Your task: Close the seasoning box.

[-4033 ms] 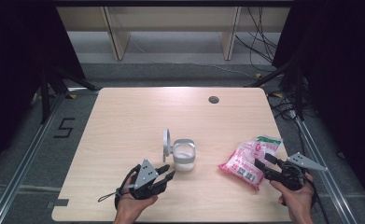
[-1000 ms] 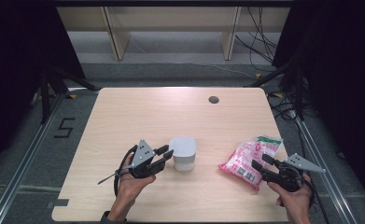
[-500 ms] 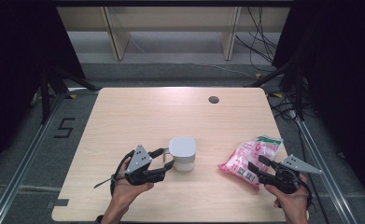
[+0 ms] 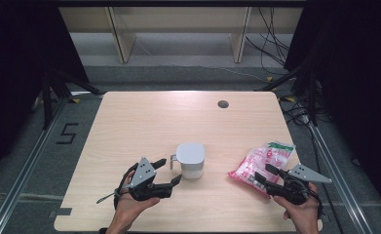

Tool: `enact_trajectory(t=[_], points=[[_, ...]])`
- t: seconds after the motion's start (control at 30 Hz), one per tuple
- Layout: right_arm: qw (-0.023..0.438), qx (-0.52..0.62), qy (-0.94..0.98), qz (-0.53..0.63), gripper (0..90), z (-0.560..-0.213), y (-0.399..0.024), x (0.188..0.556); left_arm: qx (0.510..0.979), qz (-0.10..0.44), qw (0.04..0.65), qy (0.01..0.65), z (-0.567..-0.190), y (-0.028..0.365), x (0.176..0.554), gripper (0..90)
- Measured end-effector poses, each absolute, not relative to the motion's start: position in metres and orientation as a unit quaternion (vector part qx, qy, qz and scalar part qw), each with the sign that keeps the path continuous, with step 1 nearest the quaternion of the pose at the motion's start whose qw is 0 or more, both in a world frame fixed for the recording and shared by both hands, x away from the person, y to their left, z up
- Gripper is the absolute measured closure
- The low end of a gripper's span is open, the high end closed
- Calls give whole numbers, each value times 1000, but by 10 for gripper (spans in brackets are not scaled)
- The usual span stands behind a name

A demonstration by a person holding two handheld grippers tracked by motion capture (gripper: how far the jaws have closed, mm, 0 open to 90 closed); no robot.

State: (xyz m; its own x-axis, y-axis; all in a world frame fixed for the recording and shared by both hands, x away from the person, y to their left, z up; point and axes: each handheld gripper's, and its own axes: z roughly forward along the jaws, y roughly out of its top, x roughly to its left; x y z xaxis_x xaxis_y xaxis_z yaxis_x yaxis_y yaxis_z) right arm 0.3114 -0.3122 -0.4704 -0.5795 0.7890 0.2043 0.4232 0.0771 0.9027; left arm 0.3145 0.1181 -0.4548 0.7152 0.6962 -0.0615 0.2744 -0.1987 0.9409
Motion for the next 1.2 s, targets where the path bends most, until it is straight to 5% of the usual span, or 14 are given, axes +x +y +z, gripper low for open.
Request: enact_trajectory(t=[0.47,1.2], points=[[182,406,727,524,408,-471,-308,308,755,183,533,336,-469,113,308,230],[136,371,780,485,372,-479,-287,282,775,172,500,346,-499,115,299,231]])
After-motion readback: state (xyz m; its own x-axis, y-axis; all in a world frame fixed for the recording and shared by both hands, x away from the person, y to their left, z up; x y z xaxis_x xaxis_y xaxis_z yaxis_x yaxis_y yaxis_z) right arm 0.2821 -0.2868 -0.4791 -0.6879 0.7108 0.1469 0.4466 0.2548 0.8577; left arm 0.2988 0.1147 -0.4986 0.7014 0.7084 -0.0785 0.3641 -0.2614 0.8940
